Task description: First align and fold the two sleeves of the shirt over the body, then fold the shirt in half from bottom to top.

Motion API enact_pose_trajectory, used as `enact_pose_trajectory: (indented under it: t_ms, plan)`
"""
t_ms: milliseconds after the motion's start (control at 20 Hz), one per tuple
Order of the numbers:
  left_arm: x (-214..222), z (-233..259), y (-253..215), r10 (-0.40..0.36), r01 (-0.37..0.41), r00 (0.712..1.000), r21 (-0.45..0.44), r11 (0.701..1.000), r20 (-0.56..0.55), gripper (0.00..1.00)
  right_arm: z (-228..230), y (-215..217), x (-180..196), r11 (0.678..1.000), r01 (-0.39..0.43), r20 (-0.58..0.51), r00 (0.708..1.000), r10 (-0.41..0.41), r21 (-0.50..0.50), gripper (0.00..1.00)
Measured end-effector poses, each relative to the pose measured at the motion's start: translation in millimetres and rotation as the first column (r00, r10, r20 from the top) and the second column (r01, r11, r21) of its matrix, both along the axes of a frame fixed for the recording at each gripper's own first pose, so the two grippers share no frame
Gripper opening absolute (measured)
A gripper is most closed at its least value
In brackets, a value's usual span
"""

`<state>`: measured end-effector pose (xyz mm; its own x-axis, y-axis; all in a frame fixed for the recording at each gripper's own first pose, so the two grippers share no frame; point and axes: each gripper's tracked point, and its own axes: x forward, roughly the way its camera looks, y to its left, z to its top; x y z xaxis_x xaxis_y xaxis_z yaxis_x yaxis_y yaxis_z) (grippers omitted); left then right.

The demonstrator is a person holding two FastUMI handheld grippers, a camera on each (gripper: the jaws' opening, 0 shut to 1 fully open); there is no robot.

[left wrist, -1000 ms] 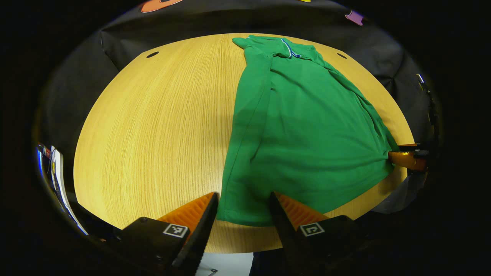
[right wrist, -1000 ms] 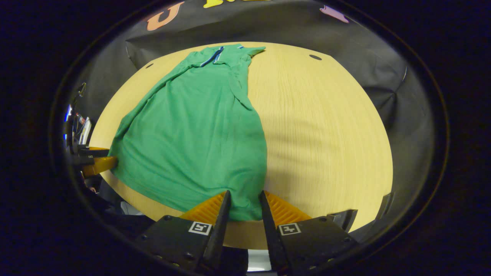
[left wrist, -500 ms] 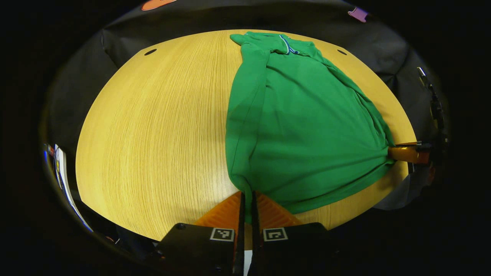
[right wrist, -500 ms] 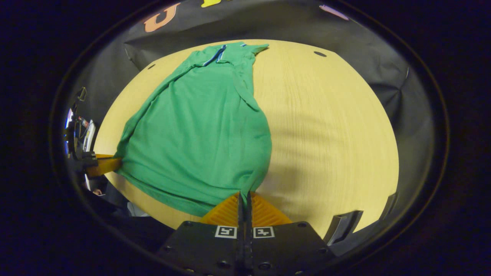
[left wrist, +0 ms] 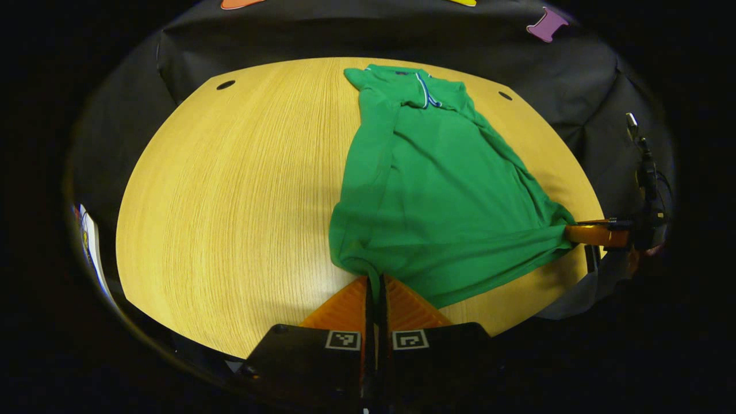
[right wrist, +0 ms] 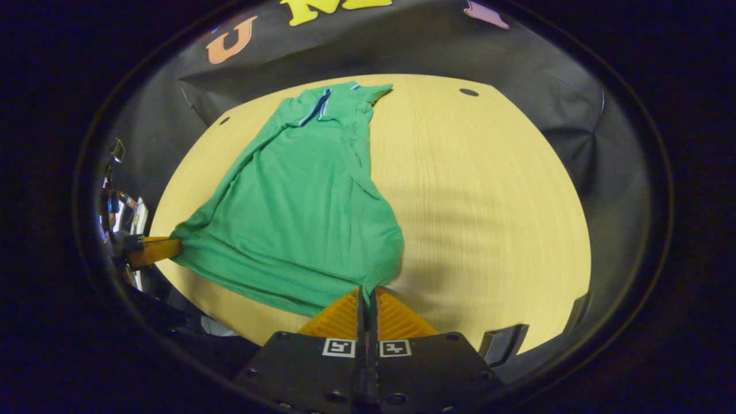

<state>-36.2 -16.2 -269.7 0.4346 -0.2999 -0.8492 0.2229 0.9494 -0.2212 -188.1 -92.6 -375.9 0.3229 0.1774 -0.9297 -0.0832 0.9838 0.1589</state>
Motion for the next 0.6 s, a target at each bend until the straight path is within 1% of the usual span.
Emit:
enact_pose_trajectory:
  t_ms: [100,300,350,600]
  plan:
    - [13.8,13.3,-1.3,0.001,-0.001,0.999,-0.012,1.0,0.037,0.07,10.4,0.5,15.2,1.0,0.006,0.034,0.999,-0.006,0.005,0.02]
    - [29.9,27.9,-1.0,0.003,0.0,0.996,-0.025,1.0,0.092,0.07,33.8,2.6,43.8,0.999,0.024,0.102,0.994,-0.027,0.028,0.01]
    - [37.3,33.2,-3.3,-0.002,0.005,0.995,-0.029,1.0,0.103,0.08,40.3,3.2,51.0,0.999,0.023,0.123,0.992,-0.027,0.03,0.02]
    - [72.0,62.2,-8.8,0.004,0.006,0.985,-0.056,0.998,0.17,0.07,71.6,2.1,87.9,0.998,0.042,0.222,0.974,-0.051,0.046,0.01]
